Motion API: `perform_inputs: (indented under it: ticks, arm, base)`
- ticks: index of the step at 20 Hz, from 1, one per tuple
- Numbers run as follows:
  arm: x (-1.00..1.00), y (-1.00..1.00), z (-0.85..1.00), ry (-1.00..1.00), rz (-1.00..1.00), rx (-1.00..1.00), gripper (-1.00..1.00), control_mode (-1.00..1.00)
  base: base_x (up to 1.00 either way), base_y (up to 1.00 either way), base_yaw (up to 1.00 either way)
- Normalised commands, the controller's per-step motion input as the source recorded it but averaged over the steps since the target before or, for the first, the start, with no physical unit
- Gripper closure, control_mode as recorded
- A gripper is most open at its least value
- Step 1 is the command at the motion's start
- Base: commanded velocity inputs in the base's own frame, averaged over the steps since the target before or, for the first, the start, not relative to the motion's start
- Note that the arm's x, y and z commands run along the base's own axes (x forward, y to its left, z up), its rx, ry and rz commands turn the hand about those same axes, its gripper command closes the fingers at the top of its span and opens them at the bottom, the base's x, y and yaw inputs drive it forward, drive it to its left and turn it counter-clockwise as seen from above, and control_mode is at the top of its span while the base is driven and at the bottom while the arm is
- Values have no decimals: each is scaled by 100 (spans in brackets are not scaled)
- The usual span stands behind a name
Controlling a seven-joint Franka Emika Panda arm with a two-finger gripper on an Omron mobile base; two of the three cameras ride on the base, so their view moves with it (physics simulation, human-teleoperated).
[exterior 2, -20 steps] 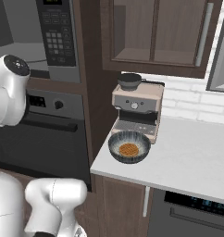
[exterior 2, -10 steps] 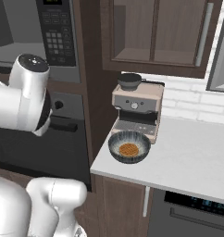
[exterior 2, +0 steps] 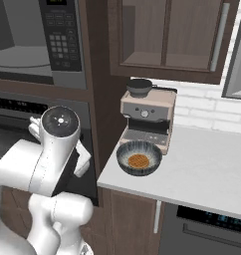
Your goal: Open the microwave, place the bowl with waffle inside the microwave, then close the microwave door and turn it on.
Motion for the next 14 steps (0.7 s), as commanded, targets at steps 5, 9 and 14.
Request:
perform_inputs:
  ticks: [5, 9, 14]
  arm:
    - [23, -100, -6, 1, -25, 11, -100, -100]
    - [44, -100, 0, 8, -26, 29, -100, -100]
    - [39, -100, -15, 9, -16, 28, -100, -100]
  base:
    - [0, 0, 0]
    - [0, 0, 0]
    - [0, 0, 0]
